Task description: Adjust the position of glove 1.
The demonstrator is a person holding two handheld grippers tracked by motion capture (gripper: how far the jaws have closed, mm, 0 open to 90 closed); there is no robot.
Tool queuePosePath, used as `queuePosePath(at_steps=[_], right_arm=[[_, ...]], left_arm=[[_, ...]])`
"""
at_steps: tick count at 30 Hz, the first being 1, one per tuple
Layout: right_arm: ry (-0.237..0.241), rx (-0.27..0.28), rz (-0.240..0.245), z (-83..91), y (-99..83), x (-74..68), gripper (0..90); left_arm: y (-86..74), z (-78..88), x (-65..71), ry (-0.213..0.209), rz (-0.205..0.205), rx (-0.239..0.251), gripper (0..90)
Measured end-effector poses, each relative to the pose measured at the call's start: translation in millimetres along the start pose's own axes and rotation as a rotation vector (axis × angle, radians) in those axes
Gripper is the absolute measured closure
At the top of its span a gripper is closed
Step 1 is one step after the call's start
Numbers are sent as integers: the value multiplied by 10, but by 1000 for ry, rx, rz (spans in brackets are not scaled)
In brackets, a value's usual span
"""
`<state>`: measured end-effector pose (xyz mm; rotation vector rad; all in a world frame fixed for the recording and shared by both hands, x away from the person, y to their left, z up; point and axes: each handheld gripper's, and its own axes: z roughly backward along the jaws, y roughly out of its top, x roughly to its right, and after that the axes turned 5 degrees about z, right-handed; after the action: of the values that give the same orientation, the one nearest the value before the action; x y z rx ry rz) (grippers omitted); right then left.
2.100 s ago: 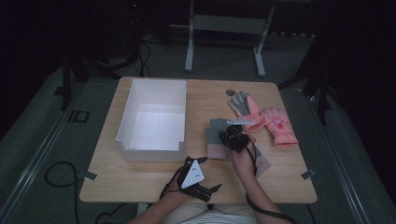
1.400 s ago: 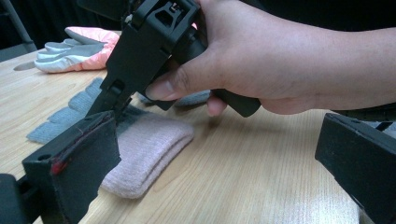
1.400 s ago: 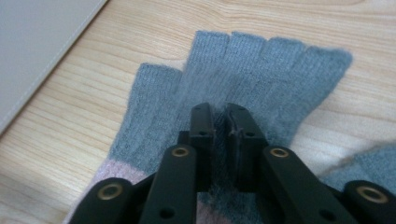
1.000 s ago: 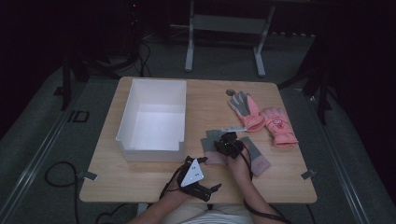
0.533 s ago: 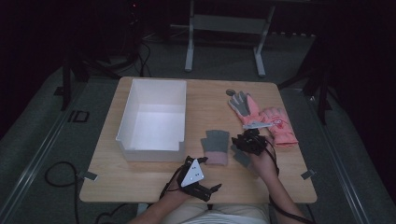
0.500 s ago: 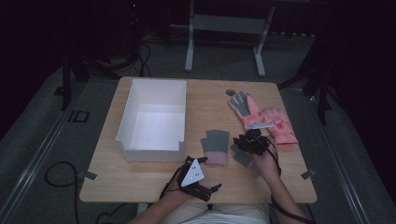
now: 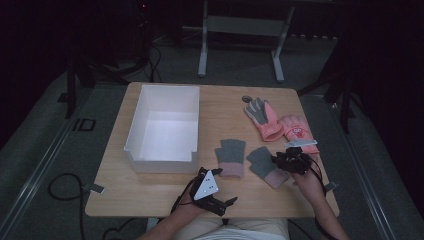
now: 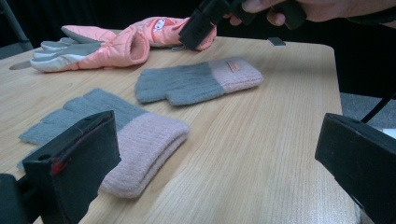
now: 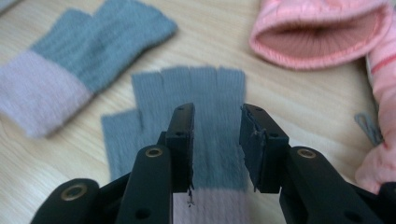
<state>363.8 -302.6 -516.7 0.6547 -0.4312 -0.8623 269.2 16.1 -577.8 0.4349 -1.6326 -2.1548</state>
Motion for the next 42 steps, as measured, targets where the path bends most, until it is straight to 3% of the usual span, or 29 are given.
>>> queuePosePath(at_steps=[11, 18, 24, 26, 31, 37, 42], right_arm=[[55, -21, 38, -209, -88, -9, 672], [72, -73, 71, -318, -93, -38, 758], [28, -101, 86, -328, -47, -98, 854], [-23, -83, 69, -282, -41, -138, 861], [-72, 12, -20, -1, 11, -151, 861], [-109, 55, -103, 235, 50, -182, 861], [-152, 77, -236, 288, 22, -185, 861]], left_arm=[[0, 0, -5, -2, 4, 0, 0], [0, 0, -3, -5, 3, 0, 0], [0, 0, -4, -6, 4, -1, 0], [0, 2, -8, -7, 5, 1, 0], [0, 1, -5, -8, 6, 1, 0], [0, 1, -3, -9, 6, 0, 0], [0, -1, -1, -9, 7, 0, 0]])
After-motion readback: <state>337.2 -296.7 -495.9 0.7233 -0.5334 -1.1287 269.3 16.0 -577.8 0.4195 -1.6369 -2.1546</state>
